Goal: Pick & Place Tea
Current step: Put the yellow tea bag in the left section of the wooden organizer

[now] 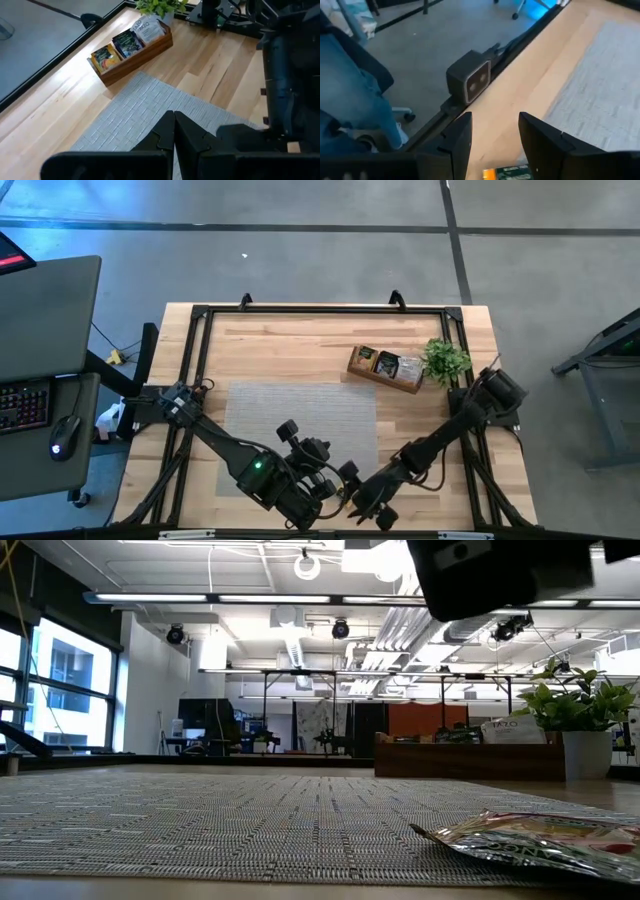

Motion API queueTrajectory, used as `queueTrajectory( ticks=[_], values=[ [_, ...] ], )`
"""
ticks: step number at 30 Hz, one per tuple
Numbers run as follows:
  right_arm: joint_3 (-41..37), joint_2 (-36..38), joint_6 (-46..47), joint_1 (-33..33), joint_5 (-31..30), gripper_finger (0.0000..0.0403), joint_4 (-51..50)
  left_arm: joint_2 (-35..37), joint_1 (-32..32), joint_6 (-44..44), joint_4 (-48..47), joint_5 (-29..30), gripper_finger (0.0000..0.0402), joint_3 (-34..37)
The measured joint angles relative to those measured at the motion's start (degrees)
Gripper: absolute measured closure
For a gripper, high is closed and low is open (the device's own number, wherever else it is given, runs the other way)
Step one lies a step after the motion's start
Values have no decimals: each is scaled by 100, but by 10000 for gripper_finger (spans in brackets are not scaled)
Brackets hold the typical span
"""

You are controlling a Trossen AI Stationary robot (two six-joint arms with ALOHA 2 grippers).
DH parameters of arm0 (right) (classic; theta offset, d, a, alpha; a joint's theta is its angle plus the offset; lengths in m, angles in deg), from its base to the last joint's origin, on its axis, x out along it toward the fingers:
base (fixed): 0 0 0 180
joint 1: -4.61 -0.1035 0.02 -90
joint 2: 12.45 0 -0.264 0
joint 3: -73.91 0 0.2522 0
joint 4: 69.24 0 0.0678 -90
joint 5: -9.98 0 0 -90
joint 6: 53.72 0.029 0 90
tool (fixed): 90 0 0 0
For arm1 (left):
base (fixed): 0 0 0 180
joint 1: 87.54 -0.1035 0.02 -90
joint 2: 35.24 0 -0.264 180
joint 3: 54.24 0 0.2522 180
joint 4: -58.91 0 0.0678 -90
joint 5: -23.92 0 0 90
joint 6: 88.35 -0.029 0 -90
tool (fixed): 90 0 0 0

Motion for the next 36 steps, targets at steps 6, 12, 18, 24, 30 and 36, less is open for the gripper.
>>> queueTrajectory(
  ticks=[6,12,18,24,30,36],
  values=[
    [56,-86,0,-12,2,244,-127,0,-2,2,-1,-29,399,0],
    [56,-86,118,-11,-20,244,-291,0,0,4,2,-42,399,0],
    [56,-84,-127,-62,-12,245,-461,0,0,4,2,-45,399,0],
    [56,-84,-56,-56,-89,245,-701,0,-2,-20,2,-55,399,0],
    [56,-84,4,-76,-69,245,-764,0,0,2,6,-55,399,0],
    [56,-227,45,-152,-133,246,-724,0,-2,-1,4,-60,399,0]
  ],
)
